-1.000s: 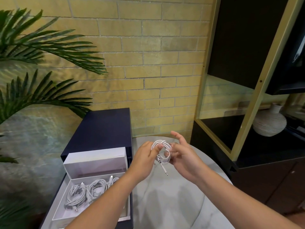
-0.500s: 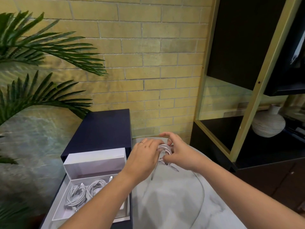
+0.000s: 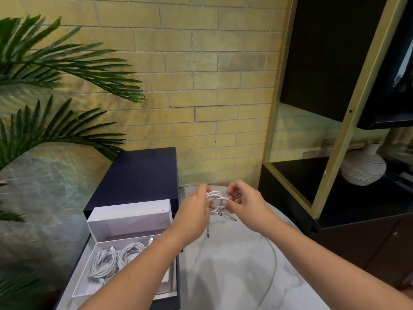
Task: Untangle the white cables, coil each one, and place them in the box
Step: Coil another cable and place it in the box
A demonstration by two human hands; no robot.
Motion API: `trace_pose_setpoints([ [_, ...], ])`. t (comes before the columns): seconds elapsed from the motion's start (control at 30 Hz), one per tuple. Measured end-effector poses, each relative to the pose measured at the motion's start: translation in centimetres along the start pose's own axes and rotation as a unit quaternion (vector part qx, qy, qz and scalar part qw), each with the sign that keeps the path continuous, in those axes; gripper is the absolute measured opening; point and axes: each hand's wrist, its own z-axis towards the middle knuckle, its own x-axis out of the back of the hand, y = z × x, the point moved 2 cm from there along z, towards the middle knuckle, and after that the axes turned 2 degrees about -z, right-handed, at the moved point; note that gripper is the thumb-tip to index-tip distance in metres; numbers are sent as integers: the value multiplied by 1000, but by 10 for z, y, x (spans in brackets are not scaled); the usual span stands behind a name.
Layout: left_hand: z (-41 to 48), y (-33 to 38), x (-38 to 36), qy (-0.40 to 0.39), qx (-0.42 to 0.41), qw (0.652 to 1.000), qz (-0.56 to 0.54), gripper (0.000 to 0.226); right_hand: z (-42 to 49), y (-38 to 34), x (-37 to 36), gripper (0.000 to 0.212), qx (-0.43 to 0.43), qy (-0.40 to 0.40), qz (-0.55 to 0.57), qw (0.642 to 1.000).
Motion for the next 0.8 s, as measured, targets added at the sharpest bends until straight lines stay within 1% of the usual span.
trace_pose_setpoints([
  [0.03,-1,0,-1,-18,33,995,-90,7,1,3,0,13,-25,-9,41,999],
  [0.07,-1,0,-2,-30,56,986,-152,5,2,5,0,12,-50,-18,86,995],
  [0.1,-2,1,-2,-36,64,982,-172,4,2,7,0,12,-73,-28,126,989],
  [0.13,-2,1,-2,-43,61,984,-162,6,2,9,1,12,-89,-38,155,983],
  [0.17,-2,2,-2,-49,47,989,-129,8,1,10,1,12,-102,-48,172,979],
  [0.23,-2,3,-3,-46,7,999,-26,13,1,10,0,12,-115,-63,188,973],
  [0.33,-2,1,-5,-16,-34,996,86,17,1,6,0,11,-131,-71,210,966],
  [0.43,-2,-2,-7,7,-60,988,146,16,1,1,4,11,-166,-94,248,950],
  [0.5,-2,-4,-6,12,-67,983,169,16,1,0,8,10,-188,-130,254,940],
  [0.57,-2,-6,-5,11,-70,981,183,17,1,-1,11,6,-169,-167,183,954],
  [0.6,-2,-7,-4,10,-70,980,186,17,1,-2,13,5,-146,-178,117,966],
  [0.63,-2,-8,-4,8,-70,980,184,17,2,-2,15,8,-114,-178,30,977],
  [0.67,-2,-10,-3,4,-69,982,177,18,3,-3,18,11,-75,-168,-67,981],
  [0.7,-3,-12,-3,-5,-65,984,166,18,5,-3,20,13,-36,-154,-153,976],
  [0.73,-4,-14,-3,-19,-61,987,151,19,6,-3,23,13,-5,-140,-212,967],
  [0.8,-6,-14,-3,-53,-54,989,123,22,5,-5,26,14,37,-130,-263,955],
])
